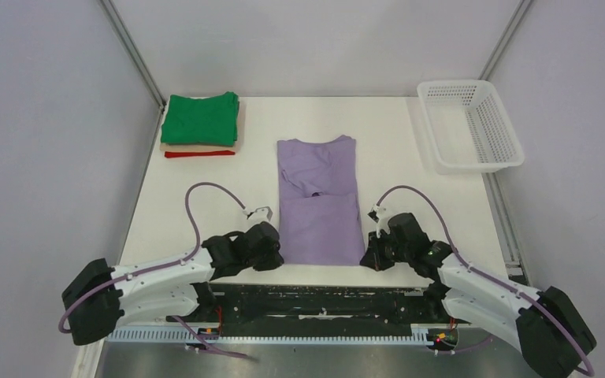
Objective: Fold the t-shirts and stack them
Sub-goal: Grab one side of the 2/3 rectangular tshirt with both arms, then fold the long partially folded tshirt into a neat square
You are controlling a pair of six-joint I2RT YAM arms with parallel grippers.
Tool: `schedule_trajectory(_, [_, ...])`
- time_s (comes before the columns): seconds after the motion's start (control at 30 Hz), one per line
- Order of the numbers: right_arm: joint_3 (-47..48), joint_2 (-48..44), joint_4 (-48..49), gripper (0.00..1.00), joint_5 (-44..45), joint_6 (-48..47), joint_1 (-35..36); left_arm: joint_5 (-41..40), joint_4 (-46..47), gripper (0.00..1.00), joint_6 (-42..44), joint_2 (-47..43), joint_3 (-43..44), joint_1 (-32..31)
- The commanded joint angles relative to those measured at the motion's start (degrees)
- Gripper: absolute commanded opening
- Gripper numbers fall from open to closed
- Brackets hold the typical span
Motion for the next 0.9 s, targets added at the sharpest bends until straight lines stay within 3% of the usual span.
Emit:
schedule_trajectory(0.0, [-1.8, -5.8, -7.2, 0.00, 2.7, 4.2, 4.2, -3.5, -7.3, 0.02, -8.3, -6.6, -0.7, -5.6])
schedule_trajectory(0.27, [3.6, -10.2, -8.0, 0.00, 7.9, 5.4, 7.0, -4.8, -7.4, 0.02, -7.0, -7.8, 3.7, -8.1])
schedule_trajectory(0.47, [12.7, -8.8, -4.9, 0.00, 17.4, 3.2, 6.9, -14.4, -6.9, 0.02, -0.1, -8.0, 11.0, -7.0])
schedule_trajectory(0.87, [28.5, 4.4, 0.4, 0.00, 34.5, -2.3, 4.5, -7.7, 3.1, 0.02, 16.0, 3.4, 22.2, 12.7])
